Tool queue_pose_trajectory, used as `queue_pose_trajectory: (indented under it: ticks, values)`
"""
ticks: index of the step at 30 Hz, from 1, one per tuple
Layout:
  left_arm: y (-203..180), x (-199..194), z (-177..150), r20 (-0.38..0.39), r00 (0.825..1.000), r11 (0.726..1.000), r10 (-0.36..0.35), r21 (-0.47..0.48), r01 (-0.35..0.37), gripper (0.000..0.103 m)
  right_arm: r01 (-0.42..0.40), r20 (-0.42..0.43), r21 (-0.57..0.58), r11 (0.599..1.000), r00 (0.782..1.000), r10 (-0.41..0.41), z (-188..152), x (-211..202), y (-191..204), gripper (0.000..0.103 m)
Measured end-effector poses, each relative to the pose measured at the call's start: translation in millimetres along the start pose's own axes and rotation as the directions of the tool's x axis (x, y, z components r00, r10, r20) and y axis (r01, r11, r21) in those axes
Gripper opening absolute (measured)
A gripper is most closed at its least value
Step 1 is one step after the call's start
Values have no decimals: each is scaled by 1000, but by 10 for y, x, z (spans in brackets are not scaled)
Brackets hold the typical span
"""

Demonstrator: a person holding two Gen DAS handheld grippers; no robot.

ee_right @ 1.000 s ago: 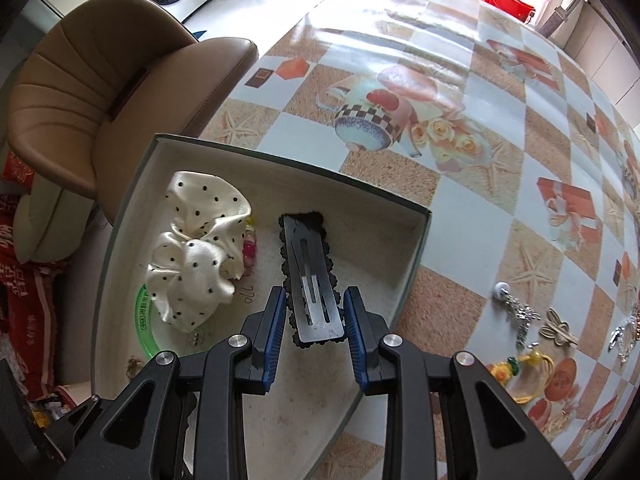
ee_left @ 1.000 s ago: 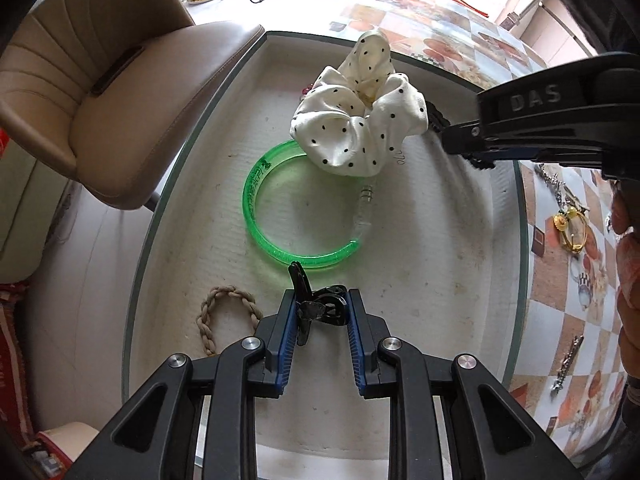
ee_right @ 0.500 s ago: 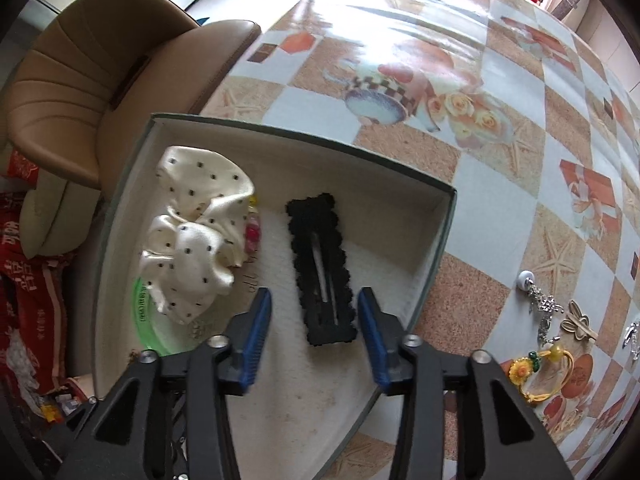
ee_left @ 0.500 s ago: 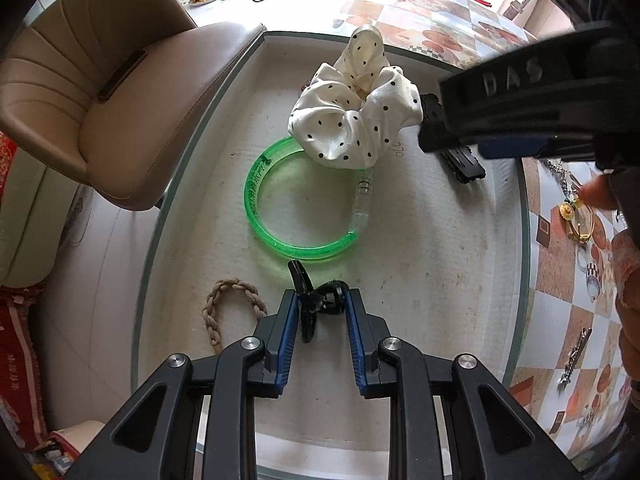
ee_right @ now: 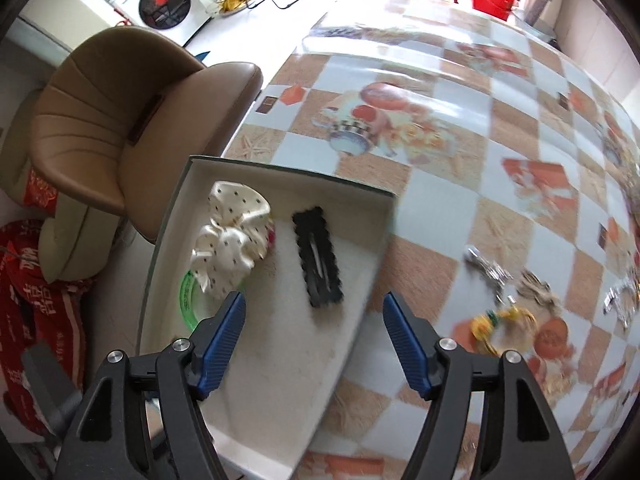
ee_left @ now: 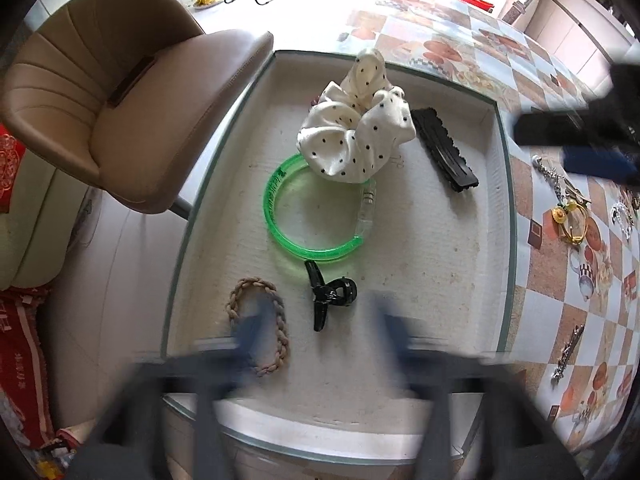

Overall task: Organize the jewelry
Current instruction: 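Carry both black clips into the white tray and open both tools, then move the left tool to the silver barrette while the right tool approaches the tan bunny-ear clip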

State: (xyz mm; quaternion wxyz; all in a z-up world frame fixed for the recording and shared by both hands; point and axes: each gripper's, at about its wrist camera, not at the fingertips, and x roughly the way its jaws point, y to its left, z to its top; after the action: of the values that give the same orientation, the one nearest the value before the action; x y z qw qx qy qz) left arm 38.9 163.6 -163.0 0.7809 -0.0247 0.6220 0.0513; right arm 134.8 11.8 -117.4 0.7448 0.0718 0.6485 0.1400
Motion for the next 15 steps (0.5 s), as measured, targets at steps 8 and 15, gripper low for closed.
queue_pose_trajectory:
  ticks: [8, 15]
  values:
    - [-100, -239, -27, 23, 1000, 999, -9, 40, 8, 94, 23, -24, 131, 991, 999, -20, -504, -307, -448, 80]
    - [-289, -433, -118, 42, 999, 989, -30, 146, 24, 103, 53, -28, 275, 960, 999, -47, -976, -553, -916, 87]
